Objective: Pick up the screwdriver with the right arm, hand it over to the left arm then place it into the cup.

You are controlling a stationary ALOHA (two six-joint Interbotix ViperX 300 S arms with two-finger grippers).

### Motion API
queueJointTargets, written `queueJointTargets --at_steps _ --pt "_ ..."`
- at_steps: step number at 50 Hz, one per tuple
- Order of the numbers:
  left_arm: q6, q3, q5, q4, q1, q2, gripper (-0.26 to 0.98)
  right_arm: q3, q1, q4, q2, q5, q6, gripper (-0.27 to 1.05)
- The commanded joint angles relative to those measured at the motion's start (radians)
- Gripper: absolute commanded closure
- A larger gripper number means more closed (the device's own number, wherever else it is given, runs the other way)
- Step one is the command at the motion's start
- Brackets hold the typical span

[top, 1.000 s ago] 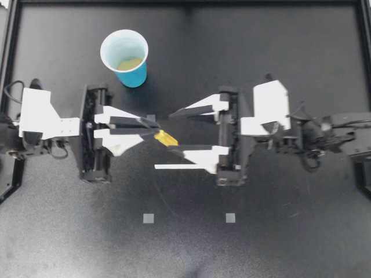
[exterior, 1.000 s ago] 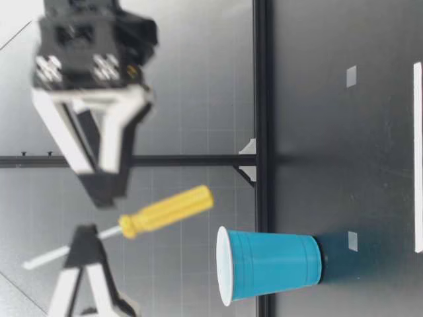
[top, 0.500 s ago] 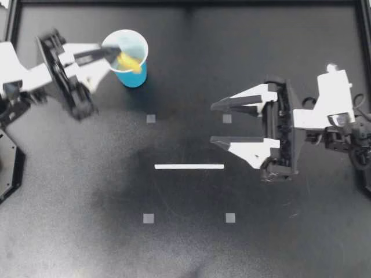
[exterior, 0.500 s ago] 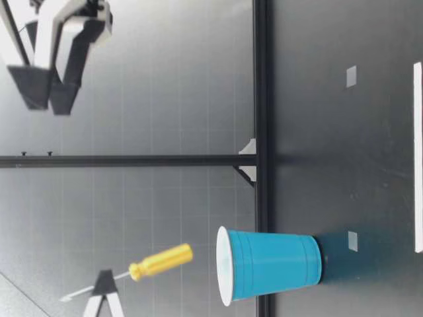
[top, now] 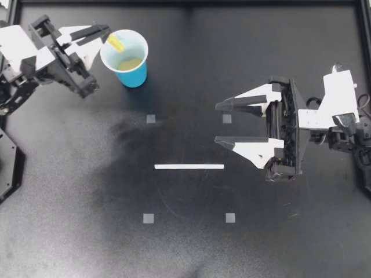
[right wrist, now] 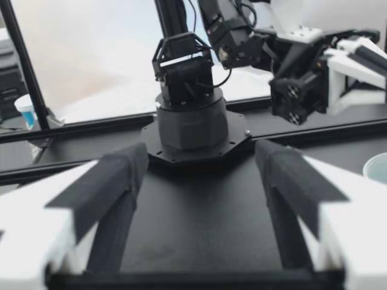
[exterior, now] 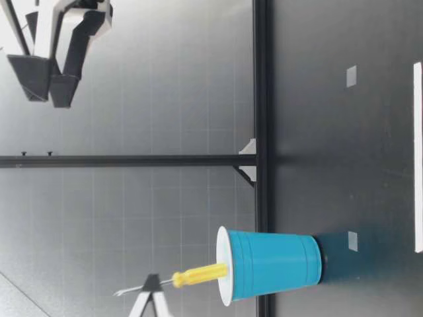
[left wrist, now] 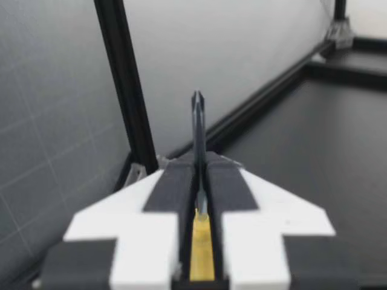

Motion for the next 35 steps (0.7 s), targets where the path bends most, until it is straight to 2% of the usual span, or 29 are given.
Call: queueJointTargets --at_steps 1,15,35 --pt "-0.002 -0.034 -0.006 -0.002 0.006 0.029 0.67 -0.006 -0.005 0.002 -0.018 -0.009 -0.002 0.06" --pt "-0.003 -0.06 -0.018 -0.003 0.006 0.087 0.62 -0.005 -0.005 0.002 -0.021 -0.009 0.0 0.06" --pt "-0.02 -0.066 0.009 -0.003 0.006 0.078 0.19 -0.005 -0.005 0.002 -0.017 -0.011 0.002 0.06"
